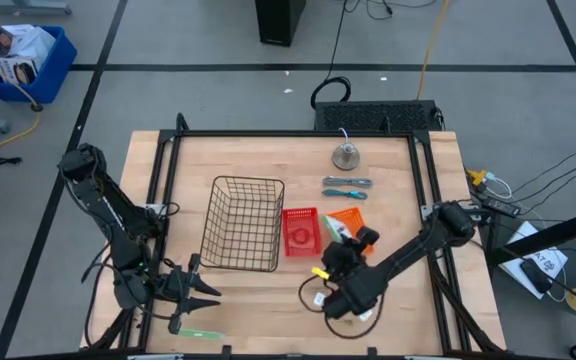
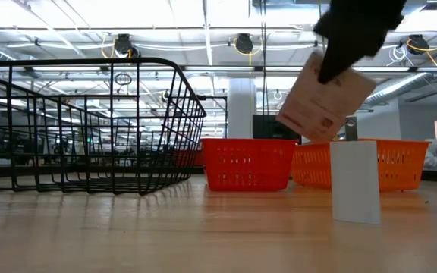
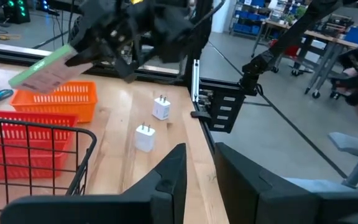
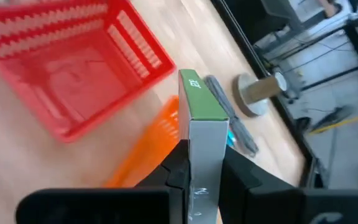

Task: Pick and place items into bin
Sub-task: Put the top card reader box into the orange basket

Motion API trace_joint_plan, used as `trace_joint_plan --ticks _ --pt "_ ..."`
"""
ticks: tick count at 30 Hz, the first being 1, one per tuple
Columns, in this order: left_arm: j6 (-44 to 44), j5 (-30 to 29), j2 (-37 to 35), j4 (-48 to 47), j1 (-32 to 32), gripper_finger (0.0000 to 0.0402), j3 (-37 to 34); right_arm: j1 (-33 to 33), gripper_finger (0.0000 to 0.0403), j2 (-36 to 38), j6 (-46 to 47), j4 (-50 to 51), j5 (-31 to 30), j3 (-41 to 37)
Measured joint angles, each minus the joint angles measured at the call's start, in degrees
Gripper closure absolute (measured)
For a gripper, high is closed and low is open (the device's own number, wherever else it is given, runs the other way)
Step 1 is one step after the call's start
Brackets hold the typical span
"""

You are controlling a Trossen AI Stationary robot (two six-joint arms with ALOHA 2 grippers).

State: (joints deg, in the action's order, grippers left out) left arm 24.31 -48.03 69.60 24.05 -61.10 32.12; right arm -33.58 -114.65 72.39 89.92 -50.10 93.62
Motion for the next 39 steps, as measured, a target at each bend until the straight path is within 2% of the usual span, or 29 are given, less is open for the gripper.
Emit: trace_joint_plan --ticks 9,19,26,39 --pt "-0.3 0.0 0.0 0.0 0.0 0.0314 0.0 -0.3 0.0365 0.0 -8.4 0.1 1.3 -7.2" --pt "-0.2 0.0 0.0 -0.2 0.0 0.0314 0.0 -0.4 0.0352 0.1 -19.8 0.0 3.3 -9.5" --pt "0.2 0.0 0.0 -0.2 0.0 0.0314 0.0 -0.5 0.0307 0.1 -22.6 -1.4 0.8 -9.5" --pt "0.3 0.0 0.0 -0.2 0.0 0.0314 0.0 -0.6 0.0188 0.1 -24.9 -0.1 2.4 -9.5"
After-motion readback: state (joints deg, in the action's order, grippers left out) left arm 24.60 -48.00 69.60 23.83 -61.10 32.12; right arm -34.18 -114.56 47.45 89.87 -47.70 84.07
